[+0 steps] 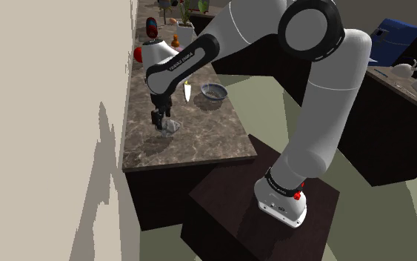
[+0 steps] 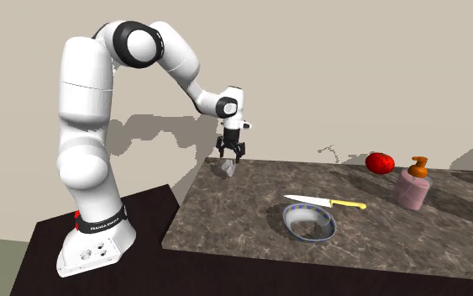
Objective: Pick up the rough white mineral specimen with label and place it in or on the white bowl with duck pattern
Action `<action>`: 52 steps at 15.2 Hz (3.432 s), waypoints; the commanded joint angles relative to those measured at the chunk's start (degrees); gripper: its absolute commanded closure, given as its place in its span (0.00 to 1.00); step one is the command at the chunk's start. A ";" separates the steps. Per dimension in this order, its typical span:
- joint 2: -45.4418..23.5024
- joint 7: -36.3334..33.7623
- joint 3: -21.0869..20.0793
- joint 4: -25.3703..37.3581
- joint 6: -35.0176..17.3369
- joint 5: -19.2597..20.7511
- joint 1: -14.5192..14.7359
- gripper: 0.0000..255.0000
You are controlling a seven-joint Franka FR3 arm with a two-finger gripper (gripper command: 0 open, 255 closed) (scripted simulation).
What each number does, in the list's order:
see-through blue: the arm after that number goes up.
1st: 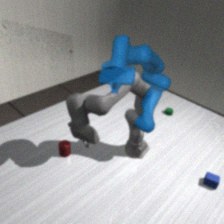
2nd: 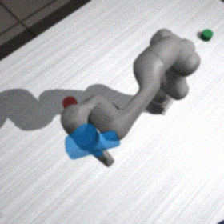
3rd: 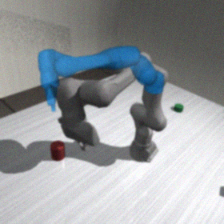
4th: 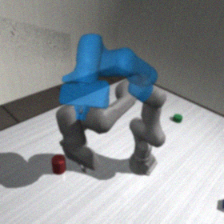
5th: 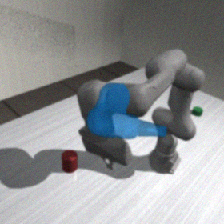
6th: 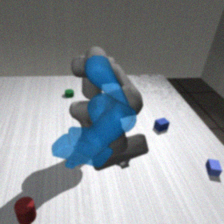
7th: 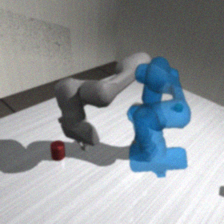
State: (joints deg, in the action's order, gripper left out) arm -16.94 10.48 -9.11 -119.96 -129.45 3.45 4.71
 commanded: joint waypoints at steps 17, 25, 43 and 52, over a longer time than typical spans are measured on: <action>-0.46 -0.08 0.04 -0.01 -0.50 0.11 0.04 1.00; 3.55 0.54 -0.29 1.36 4.83 -0.82 -0.21 1.00; 9.80 5.30 1.21 5.79 15.36 -1.85 -2.70 1.00; 8.55 16.78 6.48 8.78 16.81 -0.94 -9.26 1.00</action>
State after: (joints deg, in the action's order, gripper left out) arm -8.70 26.01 -3.15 -110.95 -112.70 2.47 -3.88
